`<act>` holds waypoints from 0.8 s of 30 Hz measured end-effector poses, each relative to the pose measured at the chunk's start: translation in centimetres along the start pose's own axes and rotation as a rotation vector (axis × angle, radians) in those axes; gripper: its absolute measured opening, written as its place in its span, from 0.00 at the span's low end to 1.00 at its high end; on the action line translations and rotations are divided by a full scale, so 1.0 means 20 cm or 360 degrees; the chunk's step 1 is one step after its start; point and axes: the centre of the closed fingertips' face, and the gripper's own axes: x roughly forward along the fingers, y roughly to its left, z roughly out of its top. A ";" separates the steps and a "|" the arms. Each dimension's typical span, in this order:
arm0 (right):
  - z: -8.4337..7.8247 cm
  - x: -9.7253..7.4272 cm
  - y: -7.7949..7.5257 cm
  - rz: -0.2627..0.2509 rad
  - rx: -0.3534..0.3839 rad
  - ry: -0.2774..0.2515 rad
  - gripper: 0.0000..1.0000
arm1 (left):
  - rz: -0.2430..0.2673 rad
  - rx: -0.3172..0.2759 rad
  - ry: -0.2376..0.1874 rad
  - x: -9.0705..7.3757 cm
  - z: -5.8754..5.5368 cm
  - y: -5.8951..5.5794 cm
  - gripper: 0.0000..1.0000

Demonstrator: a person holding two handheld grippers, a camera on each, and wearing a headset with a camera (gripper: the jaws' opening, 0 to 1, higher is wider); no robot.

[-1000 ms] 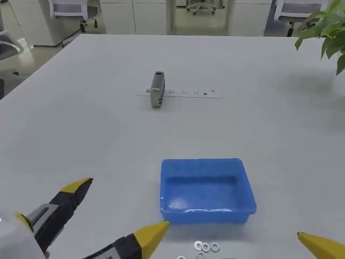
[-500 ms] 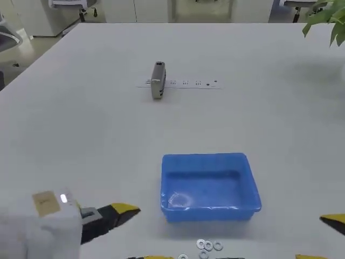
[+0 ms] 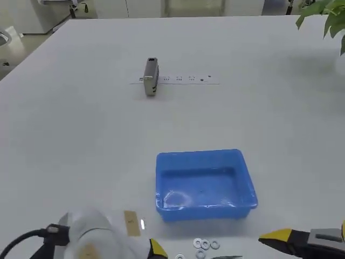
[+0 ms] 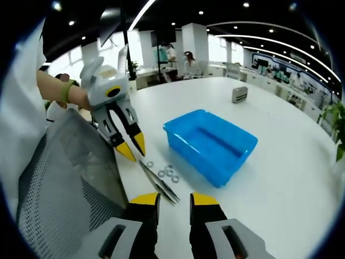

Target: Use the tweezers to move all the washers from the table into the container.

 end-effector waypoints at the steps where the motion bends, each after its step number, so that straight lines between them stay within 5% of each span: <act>1: 0.00 0.00 0.00 0.0001 0.0003 0.0002 0.18 | 0.0004 0.0029 0.0017 0.01 -0.01 0.00 0.07; 6: 0.00 0.03 0.04 0.0043 0.0010 0.0025 0.19 | 0.0010 0.0074 0.0046 0.03 -0.01 0.00 0.00; 11: 0.01 0.06 0.07 0.0085 -0.0030 0.0025 0.18 | -0.0002 0.0265 0.0079 0.01 -0.01 -0.03 0.00; 13: 0.01 0.07 0.08 0.0099 -0.0068 0.0037 0.18 | 0.0043 0.0371 0.0013 -0.03 0.06 -0.03 0.00; 15: 0.01 0.08 0.10 0.0110 -0.0103 0.0035 0.18 | 0.0013 0.0301 -0.0009 -0.08 0.10 -0.04 0.00; 20: 0.02 0.10 0.12 0.0144 -0.0139 0.0037 0.18 | 0.0040 0.0344 -0.0073 -0.19 0.20 -0.05 0.00; 24: 0.02 0.13 0.15 0.0195 -0.0196 0.0057 0.18 | -0.0012 0.0365 -0.0153 -0.26 0.30 -0.09 0.00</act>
